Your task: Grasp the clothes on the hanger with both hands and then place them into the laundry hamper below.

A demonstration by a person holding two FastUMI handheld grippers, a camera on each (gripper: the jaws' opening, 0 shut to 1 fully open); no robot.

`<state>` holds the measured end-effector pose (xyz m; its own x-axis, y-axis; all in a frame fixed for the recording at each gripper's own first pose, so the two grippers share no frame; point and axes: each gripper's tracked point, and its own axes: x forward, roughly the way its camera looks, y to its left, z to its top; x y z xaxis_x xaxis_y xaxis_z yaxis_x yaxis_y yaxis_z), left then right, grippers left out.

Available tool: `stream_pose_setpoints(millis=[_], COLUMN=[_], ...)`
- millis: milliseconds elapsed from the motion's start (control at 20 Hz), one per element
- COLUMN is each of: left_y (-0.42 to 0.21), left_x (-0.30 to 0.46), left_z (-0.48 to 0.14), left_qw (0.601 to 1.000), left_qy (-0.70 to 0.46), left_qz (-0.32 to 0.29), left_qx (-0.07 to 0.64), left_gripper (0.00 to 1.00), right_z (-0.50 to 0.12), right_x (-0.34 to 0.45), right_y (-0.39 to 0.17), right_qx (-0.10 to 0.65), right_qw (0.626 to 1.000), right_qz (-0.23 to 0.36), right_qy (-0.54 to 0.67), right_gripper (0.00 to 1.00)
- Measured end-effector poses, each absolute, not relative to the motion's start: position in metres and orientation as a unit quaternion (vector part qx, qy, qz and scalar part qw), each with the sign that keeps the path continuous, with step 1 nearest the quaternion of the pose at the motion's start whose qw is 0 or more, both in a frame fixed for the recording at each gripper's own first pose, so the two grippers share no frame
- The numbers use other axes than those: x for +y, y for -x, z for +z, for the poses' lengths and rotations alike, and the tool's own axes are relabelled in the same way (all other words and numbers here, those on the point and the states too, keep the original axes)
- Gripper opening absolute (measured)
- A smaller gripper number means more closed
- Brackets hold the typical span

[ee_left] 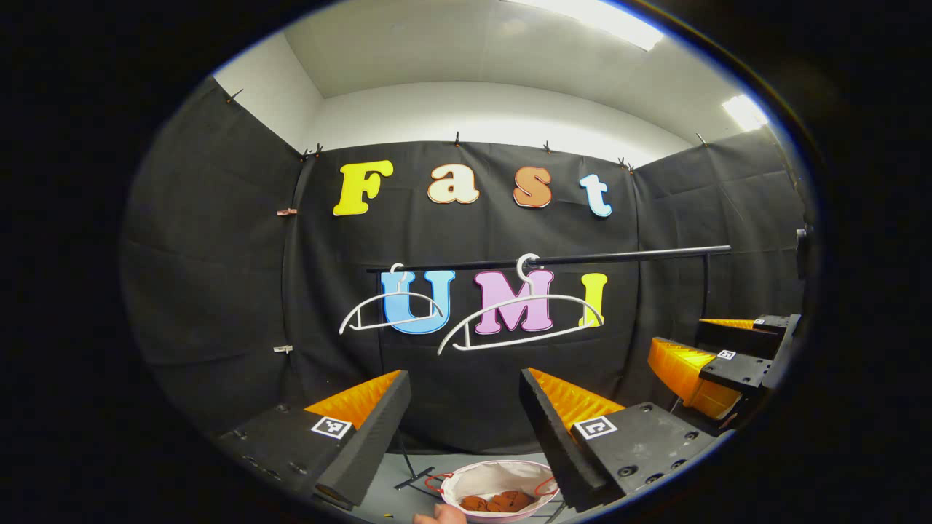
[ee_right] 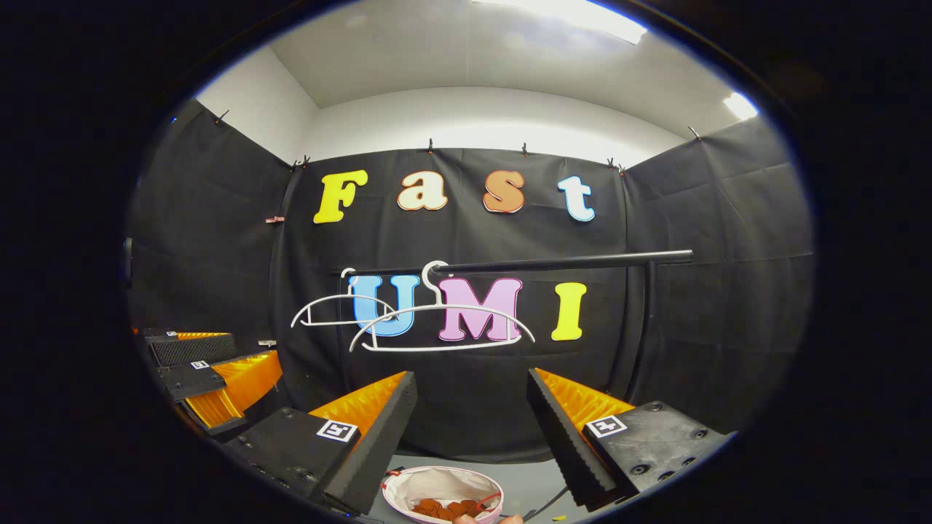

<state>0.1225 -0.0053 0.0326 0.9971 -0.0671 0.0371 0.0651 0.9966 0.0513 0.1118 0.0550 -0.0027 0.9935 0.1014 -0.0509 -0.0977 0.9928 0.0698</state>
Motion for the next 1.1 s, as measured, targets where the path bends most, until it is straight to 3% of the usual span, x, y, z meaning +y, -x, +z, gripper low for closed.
stream_pose_setpoints(millis=[200, 1100], left_y=[-0.12, -0.114], left_x=[-0.005, 0.004], left_z=[0.033, 0.039], left_qw=[0.999, 0.999], left_qy=[-0.025, -0.017], left_qz=[-0.032, -0.01], left_qx=[-0.018, -0.029], left_gripper=[0.92, 0.95], right_z=[-0.005, -0.002], right_x=[0.053, 0.054], right_y=[-0.111, -0.107], right_qx=[0.029, 0.025], right_qw=[0.998, 0.998], right_qz=[0.047, 0.047], right_qy=[-0.034, -0.031], right_gripper=[0.98, 0.98])
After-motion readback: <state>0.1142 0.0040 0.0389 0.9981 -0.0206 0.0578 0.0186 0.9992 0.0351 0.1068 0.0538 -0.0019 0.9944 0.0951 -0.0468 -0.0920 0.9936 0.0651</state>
